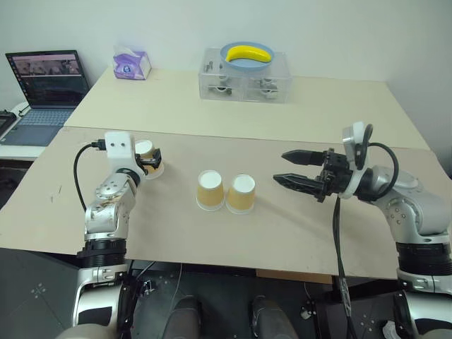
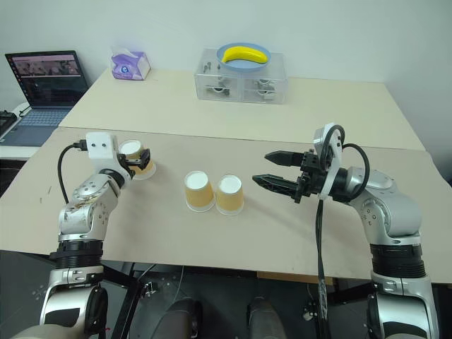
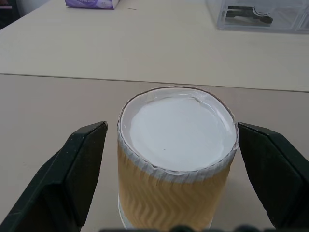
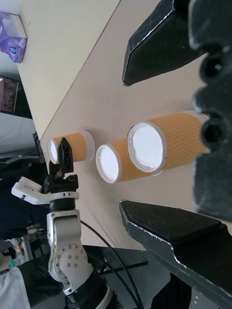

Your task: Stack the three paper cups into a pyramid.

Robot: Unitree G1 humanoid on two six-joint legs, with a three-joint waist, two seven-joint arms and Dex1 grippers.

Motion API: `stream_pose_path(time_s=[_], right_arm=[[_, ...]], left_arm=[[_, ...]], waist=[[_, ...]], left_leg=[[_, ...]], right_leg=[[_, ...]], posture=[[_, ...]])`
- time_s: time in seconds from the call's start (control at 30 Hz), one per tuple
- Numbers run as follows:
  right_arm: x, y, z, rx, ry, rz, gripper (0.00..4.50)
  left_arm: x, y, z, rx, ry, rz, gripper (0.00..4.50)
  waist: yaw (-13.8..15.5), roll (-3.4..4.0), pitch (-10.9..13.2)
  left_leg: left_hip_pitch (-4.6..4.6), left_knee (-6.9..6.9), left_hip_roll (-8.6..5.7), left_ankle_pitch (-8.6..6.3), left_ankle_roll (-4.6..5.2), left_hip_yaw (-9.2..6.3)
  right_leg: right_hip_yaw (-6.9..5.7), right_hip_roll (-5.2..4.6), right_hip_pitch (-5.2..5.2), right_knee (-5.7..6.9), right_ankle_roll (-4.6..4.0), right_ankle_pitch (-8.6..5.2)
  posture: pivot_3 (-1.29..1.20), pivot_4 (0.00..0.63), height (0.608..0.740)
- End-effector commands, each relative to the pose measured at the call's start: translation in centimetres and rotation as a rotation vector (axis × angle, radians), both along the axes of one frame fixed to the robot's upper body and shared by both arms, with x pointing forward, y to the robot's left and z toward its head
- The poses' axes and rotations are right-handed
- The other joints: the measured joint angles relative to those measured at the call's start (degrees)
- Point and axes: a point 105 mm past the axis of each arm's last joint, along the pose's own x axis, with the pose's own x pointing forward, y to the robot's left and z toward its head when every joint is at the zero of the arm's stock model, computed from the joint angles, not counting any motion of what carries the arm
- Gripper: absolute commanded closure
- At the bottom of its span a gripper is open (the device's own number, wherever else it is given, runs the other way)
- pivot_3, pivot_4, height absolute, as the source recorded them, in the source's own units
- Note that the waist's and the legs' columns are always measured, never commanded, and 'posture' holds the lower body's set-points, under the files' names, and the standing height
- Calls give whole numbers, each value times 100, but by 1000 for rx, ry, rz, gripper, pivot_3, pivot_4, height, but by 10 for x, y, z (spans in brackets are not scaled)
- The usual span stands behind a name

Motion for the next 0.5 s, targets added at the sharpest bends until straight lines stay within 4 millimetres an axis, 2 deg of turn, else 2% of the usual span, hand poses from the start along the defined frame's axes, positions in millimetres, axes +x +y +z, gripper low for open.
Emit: stream_pose_path(time_s=[0.03,0.1,0.13,0.4,0.5], right_arm=[[-5,0,12,6,-56,16,0],[-5,0,12,5,-56,16,0],[-5,0,12,7,-55,17,0],[-5,1,12,3,-55,20,0],[-4,1,11,1,-54,20,0]], left_arm=[[1,1,15,13,-56,-4,1110],[2,0,16,13,-61,-7,1806],[2,-1,17,19,-59,-7,1975],[2,-4,31,60,-119,-9,1975],[1,-6,55,100,-213,-25,1975]], waist=[[0,0,0],[0,0,0],[0,0,0],[0,0,0],[1,0,0]], left_leg=[[0,0,0,0,0,0],[0,0,0,0,0,0],[0,0,0,0,0,0],[0,0,0,0,0,0],[0,0,0,0,0,0]], right_leg=[[0,0,0,0,0,0],[0,0,0,0,0,0],[0,0,0,0,0,0],[0,0,0,0,0,0],[0,0,-1,0,0,0]], posture=[[0,150,694],[0,150,694],[0,150,694],[0,150,694],[0,150,694]])
